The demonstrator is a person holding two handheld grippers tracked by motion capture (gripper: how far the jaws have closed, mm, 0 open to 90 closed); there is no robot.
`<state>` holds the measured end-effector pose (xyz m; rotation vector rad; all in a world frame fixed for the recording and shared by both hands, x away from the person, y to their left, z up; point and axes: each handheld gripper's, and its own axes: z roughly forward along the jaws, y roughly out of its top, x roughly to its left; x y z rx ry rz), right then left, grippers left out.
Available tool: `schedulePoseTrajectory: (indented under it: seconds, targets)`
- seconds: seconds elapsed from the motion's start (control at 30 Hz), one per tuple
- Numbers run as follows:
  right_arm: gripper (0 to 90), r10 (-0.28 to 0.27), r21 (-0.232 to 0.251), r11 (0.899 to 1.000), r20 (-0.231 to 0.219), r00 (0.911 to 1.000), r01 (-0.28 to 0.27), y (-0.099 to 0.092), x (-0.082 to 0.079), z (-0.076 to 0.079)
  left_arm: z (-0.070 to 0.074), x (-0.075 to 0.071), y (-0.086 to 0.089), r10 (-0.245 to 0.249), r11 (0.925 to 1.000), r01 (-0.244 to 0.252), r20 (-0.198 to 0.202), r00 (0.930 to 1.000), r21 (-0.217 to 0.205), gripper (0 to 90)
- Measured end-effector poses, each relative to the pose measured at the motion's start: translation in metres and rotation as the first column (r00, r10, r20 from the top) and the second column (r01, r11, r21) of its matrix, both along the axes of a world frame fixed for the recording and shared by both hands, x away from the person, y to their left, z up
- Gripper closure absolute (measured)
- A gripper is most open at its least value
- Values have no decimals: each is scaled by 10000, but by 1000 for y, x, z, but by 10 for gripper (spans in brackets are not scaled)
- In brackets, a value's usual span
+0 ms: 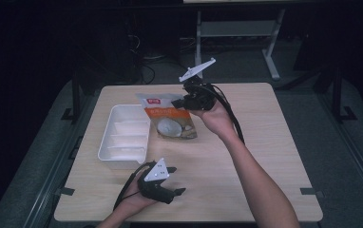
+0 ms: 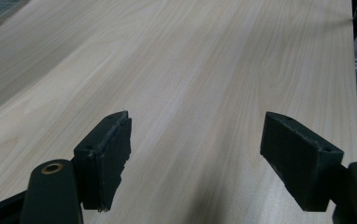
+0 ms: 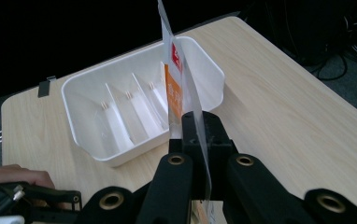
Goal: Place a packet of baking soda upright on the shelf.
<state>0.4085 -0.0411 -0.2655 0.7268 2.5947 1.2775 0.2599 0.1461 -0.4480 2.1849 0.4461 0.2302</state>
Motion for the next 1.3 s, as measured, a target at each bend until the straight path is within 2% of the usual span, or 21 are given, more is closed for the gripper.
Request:
schedulePoseTrajectory:
  seconds: [0.37,0.63,0.87,1.3]
  targets:
    - [899,335,47,9994,123,9994,-335,26,8,12,0,-1,-1,-125,9999,125,41,9999,23,242]
    - [899,713,224,9972,128,9974,-716,53,16,18,0,0,1,-105,9999,105,14,9999,-46,242]
    - [899,944,447,9945,3,9955,-943,77,27,18,1,0,2,-43,9999,44,89,10000,-108,242]
    - [900,952,669,9933,-161,9953,-939,106,44,12,3,1,4,9,9995,-6,115,9999,-301,242]
